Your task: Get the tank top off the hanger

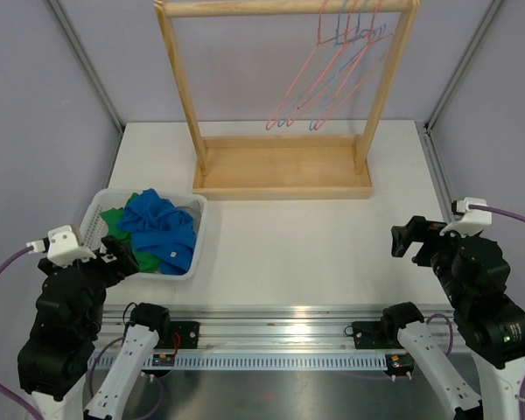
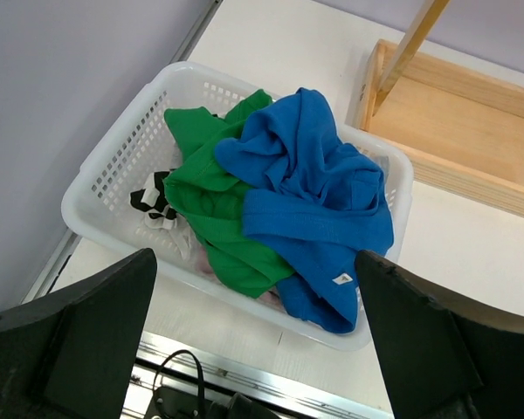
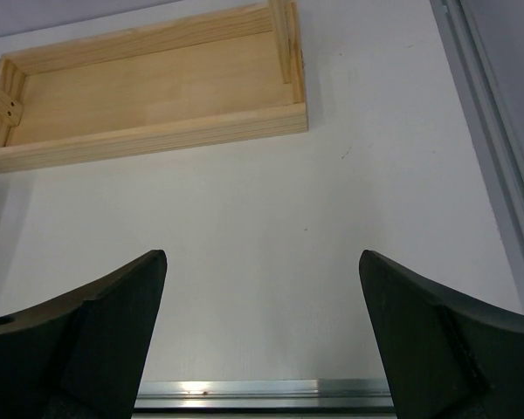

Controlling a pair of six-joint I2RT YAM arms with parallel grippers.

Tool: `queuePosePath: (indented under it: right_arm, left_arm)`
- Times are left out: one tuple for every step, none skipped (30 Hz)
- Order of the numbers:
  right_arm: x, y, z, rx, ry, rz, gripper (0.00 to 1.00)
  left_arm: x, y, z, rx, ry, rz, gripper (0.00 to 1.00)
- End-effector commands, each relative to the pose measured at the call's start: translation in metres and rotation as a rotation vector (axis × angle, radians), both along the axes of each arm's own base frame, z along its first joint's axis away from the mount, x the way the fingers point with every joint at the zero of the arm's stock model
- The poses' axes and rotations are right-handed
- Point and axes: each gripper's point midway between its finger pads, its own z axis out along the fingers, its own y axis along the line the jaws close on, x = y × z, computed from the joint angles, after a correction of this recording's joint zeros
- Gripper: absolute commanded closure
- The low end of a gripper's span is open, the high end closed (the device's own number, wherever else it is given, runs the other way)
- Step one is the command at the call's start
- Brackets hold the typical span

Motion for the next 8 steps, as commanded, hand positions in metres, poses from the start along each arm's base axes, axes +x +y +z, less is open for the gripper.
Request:
queuePosePath:
  right_arm:
    - [0.0109,0.0051,0.0067,-0.010,-0.012,0.021,0.01]
    - [0.0109,0.0055,0.0067,-0.008,-0.010,0.022,0.00]
    - [0.0114,0.0064,0.0062,-0.009,-0.007,0.027,0.01]
    - [0.0114,0.0063,0.0062,-0.010,-0.005,0.028,0.00]
    - [0.0113,0.0063,0.0059,-0.011,-0.003,0.028,0.00]
    - [0.0119,0.0064,0.0055,-0.014,0.002,0.028,0.00]
    - [0.0117,0.0064,0.0051,-0.013,0.005,0.028,0.01]
    - [0.0124,0.0063,0.0056,-0.014,0.005,0.026,0.00]
  left_arm:
    - [0.0055,-0.0014,0.0032,0.005,-0.027,-0.009,0.01]
    - [0.0055,-0.0014,0.0039,0.004,-0.032,-0.009,0.01]
    - [0.0058,-0.0019,0.0042,0.004,-0.034,-0.012,0.01]
    - [0.0061,-0.0019,0.0039,0.006,-0.035,-0.013,0.01]
    - [0.0063,-0.0019,0.0034,0.007,-0.034,-0.013,0.01]
    - [0.0069,-0.0021,0.0039,0.006,-0.037,-0.013,0.01]
    - [0.0068,-0.0020,0.0043,0.007,-0.039,-0.013,0.01]
    - [0.0074,-0.0028,0.0043,0.008,-0.043,-0.019,0.01]
